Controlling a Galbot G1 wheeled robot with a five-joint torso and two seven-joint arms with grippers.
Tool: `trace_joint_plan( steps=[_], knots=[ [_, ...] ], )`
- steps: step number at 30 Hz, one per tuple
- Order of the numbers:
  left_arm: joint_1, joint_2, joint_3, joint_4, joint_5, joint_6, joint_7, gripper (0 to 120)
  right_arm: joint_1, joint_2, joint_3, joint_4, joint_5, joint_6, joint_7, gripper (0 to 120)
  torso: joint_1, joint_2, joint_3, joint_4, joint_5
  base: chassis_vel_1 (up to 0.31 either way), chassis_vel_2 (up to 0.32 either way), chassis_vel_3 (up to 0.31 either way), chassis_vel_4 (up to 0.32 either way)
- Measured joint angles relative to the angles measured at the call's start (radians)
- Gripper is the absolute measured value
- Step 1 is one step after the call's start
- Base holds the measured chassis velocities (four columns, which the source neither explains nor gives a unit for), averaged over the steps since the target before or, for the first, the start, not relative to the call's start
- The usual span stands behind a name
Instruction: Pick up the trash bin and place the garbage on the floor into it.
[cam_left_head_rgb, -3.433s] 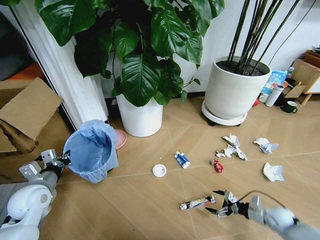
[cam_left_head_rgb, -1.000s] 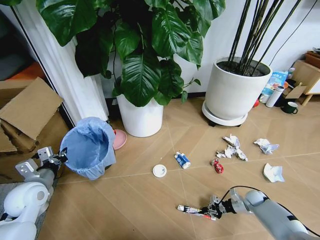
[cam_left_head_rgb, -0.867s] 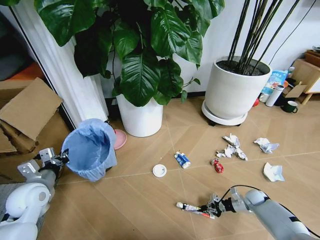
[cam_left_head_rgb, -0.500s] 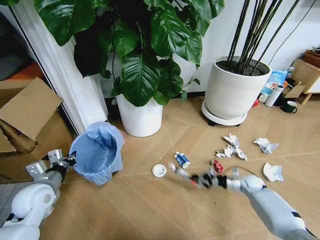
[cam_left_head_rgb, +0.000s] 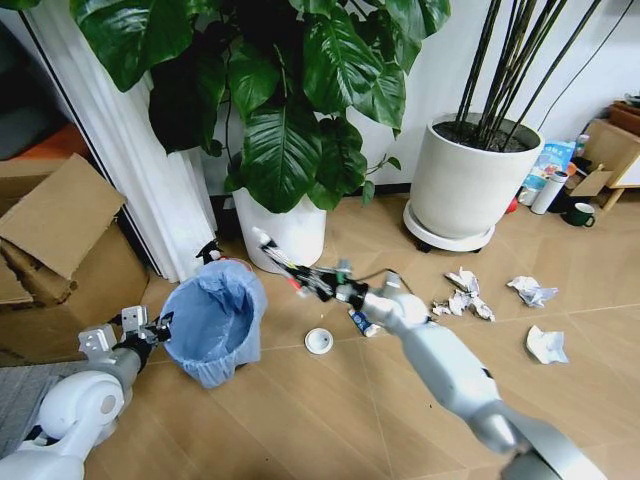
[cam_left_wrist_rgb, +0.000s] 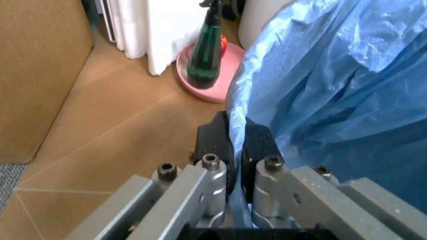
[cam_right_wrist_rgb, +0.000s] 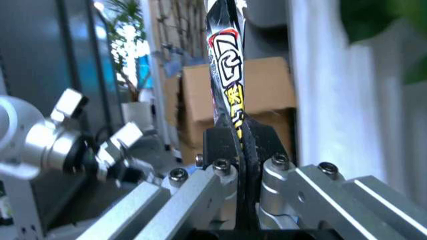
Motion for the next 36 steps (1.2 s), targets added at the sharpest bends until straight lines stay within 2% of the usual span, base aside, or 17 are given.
trace_joint_plan(
  steps=[3,4,6,9,11,12,15,16,18,25,26,31,32,36],
  knots=[
    [-0.009,-0.003,0.005,0.005,0.000,0.000,0.000,0,0.029,0.036,-0.046,-0.032,0.008,0.010,0.002,0,0.000,0.000,0.000,-0.0001,-0.0002,0.000,0.000,0.000,0.000],
    [-0.019,-0.007,0.007,0.006,-0.001,0.002,0.000,0,0.065,0.097,-0.108,-0.083,0.012,0.021,0.004,0,0.000,0.000,0.000,-0.0002,0.0000,0.000,0.000,0.000,0.000],
    [-0.021,-0.007,0.007,0.007,-0.003,0.002,-0.001,0,0.078,0.128,-0.144,-0.108,0.012,0.028,0.016,0,0.000,0.000,0.000,0.0000,0.0000,0.000,0.000,0.000,0.000],
    [-0.022,-0.005,0.007,0.008,-0.007,0.003,-0.001,0,0.087,0.147,-0.173,-0.122,-0.004,0.025,0.028,0,0.000,0.000,0.000,0.0000,0.0000,0.000,0.000,0.000,0.000],
    [-0.022,-0.005,0.004,0.007,-0.011,0.004,-0.002,0,0.096,0.151,-0.194,-0.130,-0.013,0.013,0.030,8,0.000,0.000,0.000,0.0000,0.0000,0.000,0.000,0.000,0.000],
    [-0.022,-0.005,0.004,0.007,-0.011,0.004,-0.002,0,0.096,0.151,-0.194,-0.130,-0.013,0.013,0.030,8,0.000,0.000,0.000,0.0000,0.0000,0.000,0.000,0.000,0.000],
    [-0.019,-0.011,-0.001,0.003,-0.016,0.005,-0.002,0,0.118,0.121,-0.242,-0.132,-0.018,-0.005,0.030,23,0.000,0.000,0.000,-0.0004,-0.0001,0.000,0.000,0.000,0.000],
    [-0.019,-0.011,-0.001,0.003,-0.016,0.005,-0.002,0,0.118,0.121,-0.242,-0.132,-0.018,-0.005,0.030,23,0.000,0.000,0.000,-0.0004,-0.0001,0.000,0.000,0.000,0.000],
    [-0.019,-0.011,-0.006,0.002,-0.019,0.005,-0.002,0,0.122,0.105,-0.255,-0.123,-0.015,-0.008,0.030,32,0.000,0.000,0.000,-0.0006,0.0000,0.000,0.000,0.000,0.000],
    [-0.019,-0.004,-0.030,0.002,-0.028,0.007,-0.012,0,0.122,0.076,-0.231,-0.102,-0.005,-0.008,0.064,60,0.000,0.000,0.000,0.0002,0.0003,0.000,0.000,0.000,0.000],
    [-0.019,-0.004,-0.030,0.002,-0.028,0.007,-0.012,0,0.122,0.076,-0.231,-0.102,-0.005,-0.008,0.064,60,0.000,0.000,0.000,0.0002,0.0003,0.000,0.000,0.000,0.000],
    [-0.011,-0.004,-0.048,-0.002,-0.035,0.007,-0.015,0,0.059,-0.034,-0.191,-0.047,-0.012,-0.021,0.290,81,0.000,0.000,0.000,-0.0008,0.0004,0.000,0.000,0.000,0.000],
    [-0.011,-0.004,-0.048,-0.002,-0.035,0.007,-0.015,0,0.059,-0.034,-0.191,-0.047,-0.012,-0.021,0.290,81,0.000,0.000,0.000,-0.0008,0.0004,0.000,0.000,0.000,0.000],
    [-0.013,0.001,-0.057,0.001,-0.040,0.007,-0.014,0,0.000,-0.111,-0.182,-0.021,-0.020,-0.073,0.374,98,0.000,0.000,0.000,-0.0003,0.0007,0.000,0.000,0.000,0.000]
  ],
)
